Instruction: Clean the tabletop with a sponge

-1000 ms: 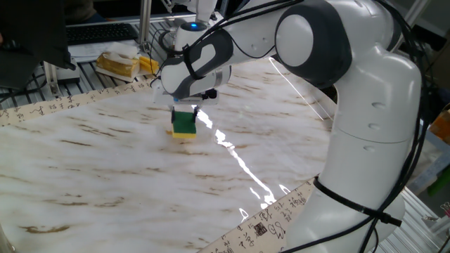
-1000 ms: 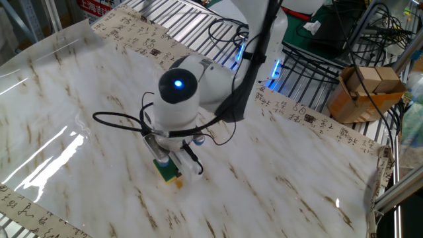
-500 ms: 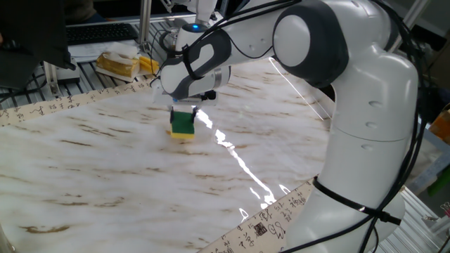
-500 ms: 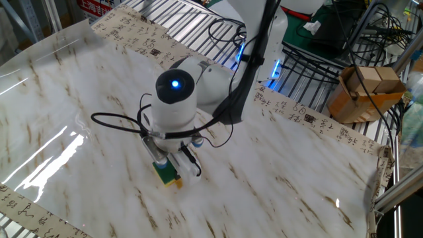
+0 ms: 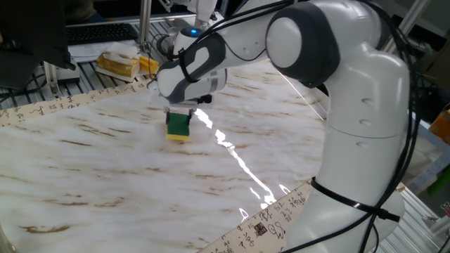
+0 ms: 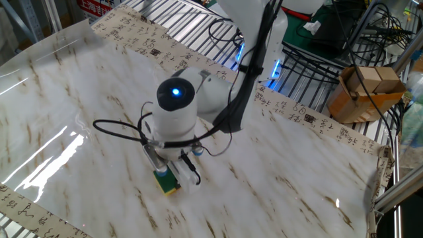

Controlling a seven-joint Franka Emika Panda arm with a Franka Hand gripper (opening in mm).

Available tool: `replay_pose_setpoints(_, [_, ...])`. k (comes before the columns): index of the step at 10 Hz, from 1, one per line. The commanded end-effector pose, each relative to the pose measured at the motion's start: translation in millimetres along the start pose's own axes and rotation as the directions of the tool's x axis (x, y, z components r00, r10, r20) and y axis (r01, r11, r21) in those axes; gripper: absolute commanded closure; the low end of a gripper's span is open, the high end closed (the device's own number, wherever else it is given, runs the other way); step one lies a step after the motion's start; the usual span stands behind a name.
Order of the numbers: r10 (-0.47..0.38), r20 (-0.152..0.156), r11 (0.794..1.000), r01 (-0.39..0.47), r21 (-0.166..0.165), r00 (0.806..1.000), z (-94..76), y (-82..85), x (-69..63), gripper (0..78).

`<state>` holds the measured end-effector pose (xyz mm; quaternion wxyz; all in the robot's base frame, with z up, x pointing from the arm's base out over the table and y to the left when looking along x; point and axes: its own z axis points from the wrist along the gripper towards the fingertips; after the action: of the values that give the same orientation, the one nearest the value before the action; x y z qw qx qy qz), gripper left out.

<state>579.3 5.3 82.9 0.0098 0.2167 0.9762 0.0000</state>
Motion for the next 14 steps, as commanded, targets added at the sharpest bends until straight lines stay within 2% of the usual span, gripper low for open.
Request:
replay_pose_setpoints(1, [-0.001,0.013,1.000,0.001,0.010,1.000,-4.0,3.0,-6.7,76.4])
replay_pose_setpoints(2, [-0.002,0.013,1.000,0.001,0.012,1.000,-5.1,3.5,-8.5,76.4])
replay_pose_setpoints(4, [-0.005,0.029,1.000,0.005,0.016,1.000,-12.9,9.3,-24.9,76.4])
replay_pose_setpoints(6, [-0.016,0.038,1.000,0.015,0.019,0.999,-12.5,8.3,-31.5,76.4])
replay_pose_setpoints(14, [-0.027,0.061,1.000,0.027,0.010,0.998,-0.8,8.5,-33.9,76.4])
